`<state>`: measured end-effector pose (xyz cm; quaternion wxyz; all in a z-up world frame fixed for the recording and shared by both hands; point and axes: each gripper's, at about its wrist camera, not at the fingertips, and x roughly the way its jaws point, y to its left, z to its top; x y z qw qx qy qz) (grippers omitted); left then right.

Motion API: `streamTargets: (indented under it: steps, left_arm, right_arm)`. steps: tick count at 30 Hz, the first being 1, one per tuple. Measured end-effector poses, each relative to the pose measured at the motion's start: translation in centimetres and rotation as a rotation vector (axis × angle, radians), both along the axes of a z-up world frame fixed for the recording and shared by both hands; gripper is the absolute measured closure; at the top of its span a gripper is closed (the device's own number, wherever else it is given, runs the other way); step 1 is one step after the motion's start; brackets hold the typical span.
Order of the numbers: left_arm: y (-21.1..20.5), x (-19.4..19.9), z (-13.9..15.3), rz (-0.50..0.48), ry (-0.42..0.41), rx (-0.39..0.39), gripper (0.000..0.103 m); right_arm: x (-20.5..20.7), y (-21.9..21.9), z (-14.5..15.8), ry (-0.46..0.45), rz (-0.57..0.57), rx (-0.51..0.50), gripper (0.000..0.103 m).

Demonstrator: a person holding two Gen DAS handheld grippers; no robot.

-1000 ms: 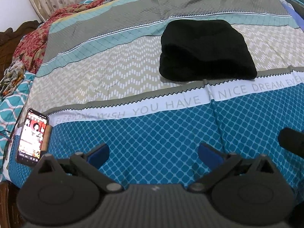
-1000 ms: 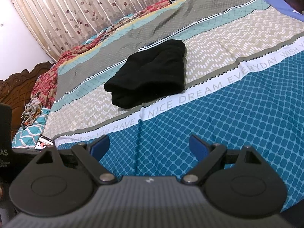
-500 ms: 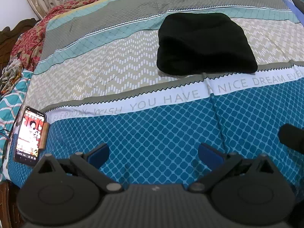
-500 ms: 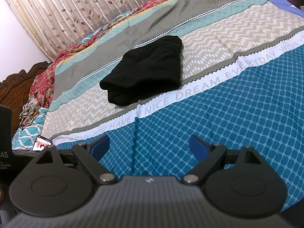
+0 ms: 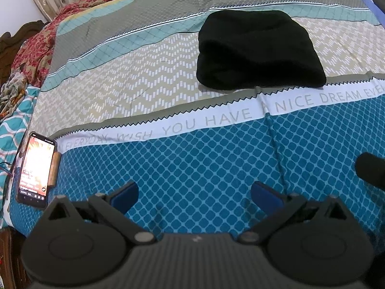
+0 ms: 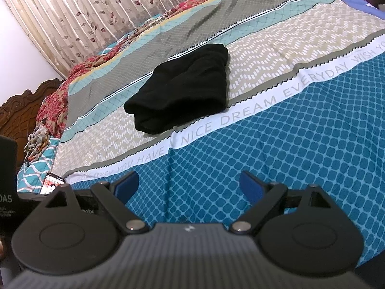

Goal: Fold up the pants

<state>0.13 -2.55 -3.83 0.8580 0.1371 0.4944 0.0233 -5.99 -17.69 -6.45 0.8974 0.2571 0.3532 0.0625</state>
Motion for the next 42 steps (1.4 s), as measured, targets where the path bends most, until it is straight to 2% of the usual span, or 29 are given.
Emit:
streamTargets:
  steps: [23, 31, 42]
  left_arm:
    - [-0.2, 0.3, -0.4, -0.01, 0.036, -0.018, 0.0]
    - [-0.5, 0.7, -0.1, -0.009, 0.021, -0.026, 0.0]
    - [-1.4, 1.9, 0.8, -0.02, -0.006, -0.044, 0.0]
  right_arm:
    - [0.7, -1.5, 0.2, -0.011, -0.043, -0.043, 0.011]
    - [2.0, -3.9, 0.3, -0.014, -0.113, -0.091, 0.011]
    - [3.5, -5.4, 0.8, -0.02, -0.116, -0.131, 0.011]
